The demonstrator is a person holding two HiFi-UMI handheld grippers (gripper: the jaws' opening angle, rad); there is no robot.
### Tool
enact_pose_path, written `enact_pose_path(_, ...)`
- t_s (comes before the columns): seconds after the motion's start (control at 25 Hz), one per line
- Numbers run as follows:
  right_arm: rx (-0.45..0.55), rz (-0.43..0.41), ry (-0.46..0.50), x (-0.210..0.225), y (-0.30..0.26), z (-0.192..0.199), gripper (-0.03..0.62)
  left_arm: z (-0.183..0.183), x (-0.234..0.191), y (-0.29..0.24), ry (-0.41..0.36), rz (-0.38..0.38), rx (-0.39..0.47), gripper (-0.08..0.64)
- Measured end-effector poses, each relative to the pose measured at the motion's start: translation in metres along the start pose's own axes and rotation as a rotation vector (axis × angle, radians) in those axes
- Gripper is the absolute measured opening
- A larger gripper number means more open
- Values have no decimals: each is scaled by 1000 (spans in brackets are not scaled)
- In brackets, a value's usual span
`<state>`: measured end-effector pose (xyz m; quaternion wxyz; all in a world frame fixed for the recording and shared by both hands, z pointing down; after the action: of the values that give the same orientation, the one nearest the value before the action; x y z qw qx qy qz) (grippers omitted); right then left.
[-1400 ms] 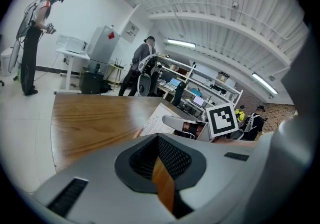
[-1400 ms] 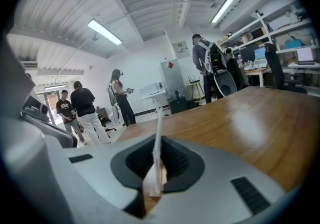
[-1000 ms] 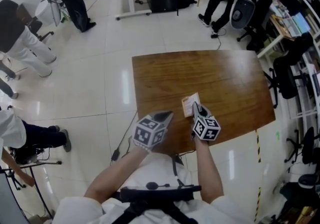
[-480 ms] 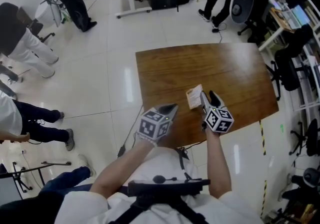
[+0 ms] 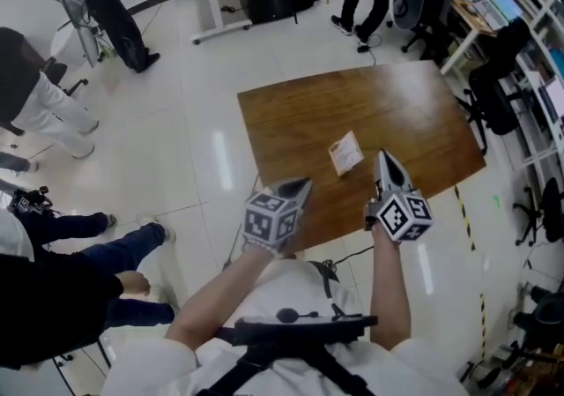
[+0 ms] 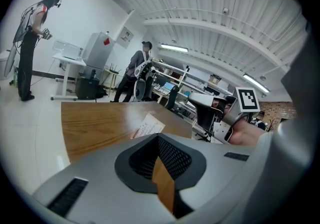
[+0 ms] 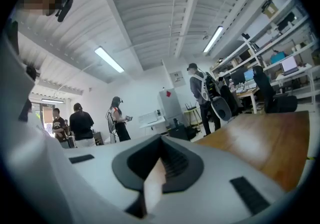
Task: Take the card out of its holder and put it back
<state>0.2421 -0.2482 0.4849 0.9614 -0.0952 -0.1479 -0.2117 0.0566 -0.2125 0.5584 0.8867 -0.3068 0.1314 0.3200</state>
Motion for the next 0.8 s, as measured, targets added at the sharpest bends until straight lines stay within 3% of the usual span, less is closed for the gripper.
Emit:
enact_pose_path(0.32,-14,32,-74,-73,61,28,-2,4,7,74,-44,21,58,-9)
enact_pose_path(0.64,-107,63,-122,-150,123,97,-2,48,23,144,-71,62,59,-9)
enact_pose_path(0.8,-130,60,-123,-171,145,108,-2,60,33,163,-75,80,51,-9)
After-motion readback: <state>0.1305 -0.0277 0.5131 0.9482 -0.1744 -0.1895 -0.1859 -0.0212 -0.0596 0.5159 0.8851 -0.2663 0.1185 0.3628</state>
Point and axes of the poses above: the fingertips, and each gripper's own axes: y backward along the fingers, x to its right, z out of its underside, the point moved 3 cm from there along y, backward along the fingers, and after that the axes turned 7 degrees about -z, right-handed, at the moved point
